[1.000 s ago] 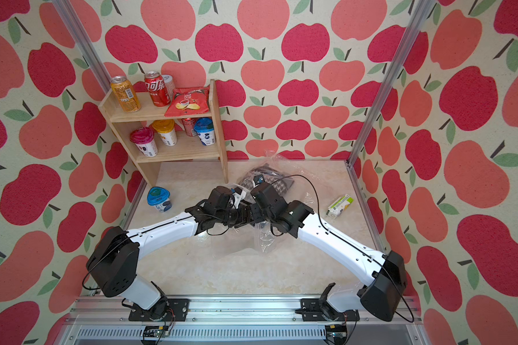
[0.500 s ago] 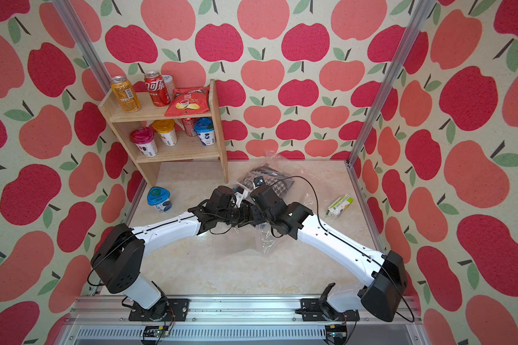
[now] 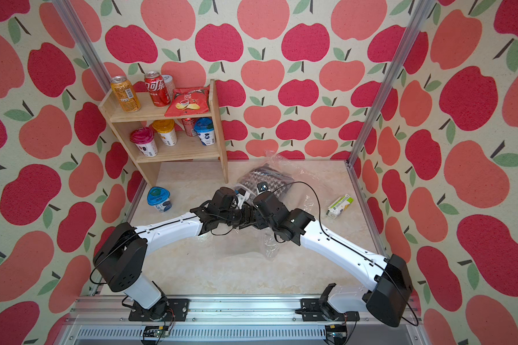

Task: Take the scarf out of the vacuum bag
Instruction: Take out the scarf from the vacuum bag.

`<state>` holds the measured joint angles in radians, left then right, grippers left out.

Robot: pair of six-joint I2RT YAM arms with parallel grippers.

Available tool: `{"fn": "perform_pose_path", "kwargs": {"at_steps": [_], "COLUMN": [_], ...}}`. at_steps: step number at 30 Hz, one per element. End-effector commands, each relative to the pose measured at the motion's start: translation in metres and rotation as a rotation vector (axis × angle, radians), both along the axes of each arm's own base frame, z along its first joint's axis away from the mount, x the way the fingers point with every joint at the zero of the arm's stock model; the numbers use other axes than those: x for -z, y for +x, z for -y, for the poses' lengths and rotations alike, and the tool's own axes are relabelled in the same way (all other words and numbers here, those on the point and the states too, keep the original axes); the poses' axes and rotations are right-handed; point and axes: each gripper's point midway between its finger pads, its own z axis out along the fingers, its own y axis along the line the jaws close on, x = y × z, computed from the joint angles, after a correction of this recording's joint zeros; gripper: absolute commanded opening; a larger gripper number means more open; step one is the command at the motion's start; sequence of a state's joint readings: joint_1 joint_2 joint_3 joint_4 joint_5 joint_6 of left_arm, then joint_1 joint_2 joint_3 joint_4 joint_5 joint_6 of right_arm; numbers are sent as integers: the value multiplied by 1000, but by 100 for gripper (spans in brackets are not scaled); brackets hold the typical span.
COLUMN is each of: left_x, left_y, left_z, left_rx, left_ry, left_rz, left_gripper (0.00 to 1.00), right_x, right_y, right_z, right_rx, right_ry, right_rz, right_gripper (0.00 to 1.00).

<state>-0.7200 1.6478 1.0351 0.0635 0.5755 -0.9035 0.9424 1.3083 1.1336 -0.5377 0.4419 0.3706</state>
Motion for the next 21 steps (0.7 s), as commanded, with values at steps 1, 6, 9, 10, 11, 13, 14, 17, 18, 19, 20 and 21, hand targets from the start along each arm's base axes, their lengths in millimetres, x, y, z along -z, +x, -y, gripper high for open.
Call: {"fn": "perform_pose_path", "kwargs": {"at_steps": [1,6,9,10,11,13,14,17,18,19,20,21], "left_x": [-1,8,11,12,14,17,18,15,13,10,7,2], "left_y": [8,8,8,8,8,9,9,12,13,13,13,14], "left_z": [6,5,5,5,4,4,4,4,4,2,-1,-5], "left_rx": [-8,-18,-17,-17,-18,-22,-25,-36,-44,-54,-67,-81], "left_ry": [8,20,29,37,47,57,60,46,46,46,52,52], "left_rz": [4,-6,-10,-14,-18,-21,-23,-21,-19,-15,-11,2], "left_gripper": [63,63,62,59,59,59,59,60,60,60,60,60], "right_x": [-3,-21,-33,-37,-42,-48,-50,-48,-46,-45,-43,-42], "right_y": [-3,0,1,1,1,-1,-1,-2,-2,-2,-3,-3], "right_z": [12,21,24,24,23,21,21,19,18,19,18,19], "right_rx": [22,59,67,66,59,42,37,26,24,26,23,25], "right_ry": [-20,4,30,42,59,88,93,81,75,70,67,65], "right_rz": [31,100,141,154,171,191,196,191,186,183,179,176], "right_gripper": [0,0,0,0,0,0,0,0,0,0,0,0]}}
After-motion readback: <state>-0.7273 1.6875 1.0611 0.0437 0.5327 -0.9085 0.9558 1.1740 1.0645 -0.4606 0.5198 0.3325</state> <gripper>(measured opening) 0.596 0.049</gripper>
